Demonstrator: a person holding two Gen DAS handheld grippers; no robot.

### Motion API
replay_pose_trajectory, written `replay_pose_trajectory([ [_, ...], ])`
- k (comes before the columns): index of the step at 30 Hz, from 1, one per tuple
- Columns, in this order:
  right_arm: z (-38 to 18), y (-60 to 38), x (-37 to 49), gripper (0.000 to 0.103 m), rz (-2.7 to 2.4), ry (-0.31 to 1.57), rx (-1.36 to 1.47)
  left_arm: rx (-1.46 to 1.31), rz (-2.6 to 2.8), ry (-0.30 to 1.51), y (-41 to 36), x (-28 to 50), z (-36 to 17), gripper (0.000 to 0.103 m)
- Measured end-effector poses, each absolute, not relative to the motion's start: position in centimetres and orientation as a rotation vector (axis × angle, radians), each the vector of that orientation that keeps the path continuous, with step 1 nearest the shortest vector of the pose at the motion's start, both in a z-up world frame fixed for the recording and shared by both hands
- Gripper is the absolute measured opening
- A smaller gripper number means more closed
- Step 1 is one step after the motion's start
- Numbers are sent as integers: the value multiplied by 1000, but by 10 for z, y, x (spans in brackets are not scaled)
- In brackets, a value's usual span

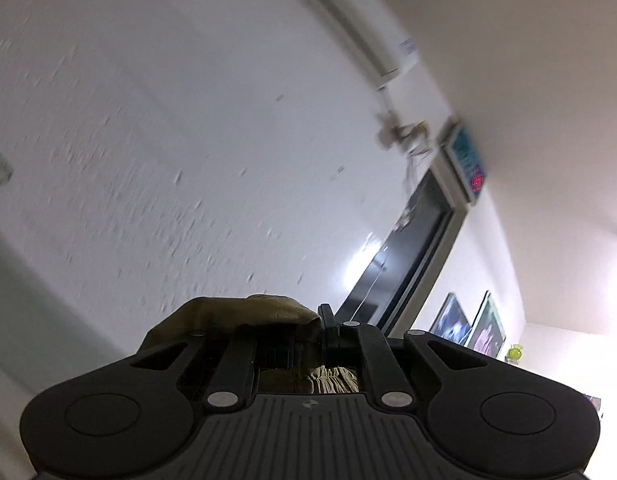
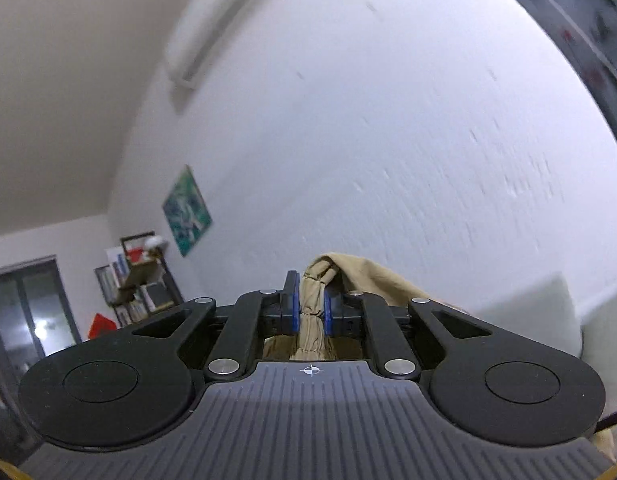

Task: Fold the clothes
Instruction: 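Raise both grippers holding the cuffs so the trousers hang straight, then lower the trousers flat onto the sofa and open both grippers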

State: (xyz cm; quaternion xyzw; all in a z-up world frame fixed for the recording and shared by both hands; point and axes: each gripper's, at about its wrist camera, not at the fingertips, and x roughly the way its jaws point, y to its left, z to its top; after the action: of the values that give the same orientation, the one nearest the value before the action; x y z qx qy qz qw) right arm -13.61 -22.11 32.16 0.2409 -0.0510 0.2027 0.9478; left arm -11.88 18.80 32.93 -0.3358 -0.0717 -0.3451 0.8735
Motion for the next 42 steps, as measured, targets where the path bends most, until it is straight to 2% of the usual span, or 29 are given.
replay_pose_trajectory([
  [6, 355, -204, -158, 11, 412, -180, 433, -668, -724, -206, 188, -129, 346, 9],
  [11, 354, -210, -146, 11, 384, -154, 445, -666, -652, -56, 177, -83, 333, 9],
  [17, 288, -222, -30, 11, 319, 157, 564, -723, -488, 381, 181, 67, 264, 9],
  [20, 236, -223, 62, 11, 231, 341, 607, -695, -355, 492, 175, 147, 243, 8],
  [22, 236, -223, 99, 10, 209, 332, 606, -584, -328, 392, 164, 167, 268, 8],
  [25, 251, -221, 144, 10, 189, 276, 587, -450, -403, 100, 153, 148, 325, 9],
  [29, 298, -219, 105, 11, 248, -18, 422, -360, -464, -48, 154, 109, 333, 13],
  [32, 281, -225, 81, 11, 251, -22, 397, -400, -461, 109, 152, 110, 279, 13],
  [34, 247, -228, 80, 11, 234, 65, 414, -429, -456, 224, 151, 112, 240, 12],
  [38, 143, -237, 103, 11, 190, 342, 534, -568, -385, 550, 158, 130, 127, 11],
  [42, 11, -242, 124, 11, 73, 663, 700, -653, -287, 852, 160, 132, 19, 9],
])
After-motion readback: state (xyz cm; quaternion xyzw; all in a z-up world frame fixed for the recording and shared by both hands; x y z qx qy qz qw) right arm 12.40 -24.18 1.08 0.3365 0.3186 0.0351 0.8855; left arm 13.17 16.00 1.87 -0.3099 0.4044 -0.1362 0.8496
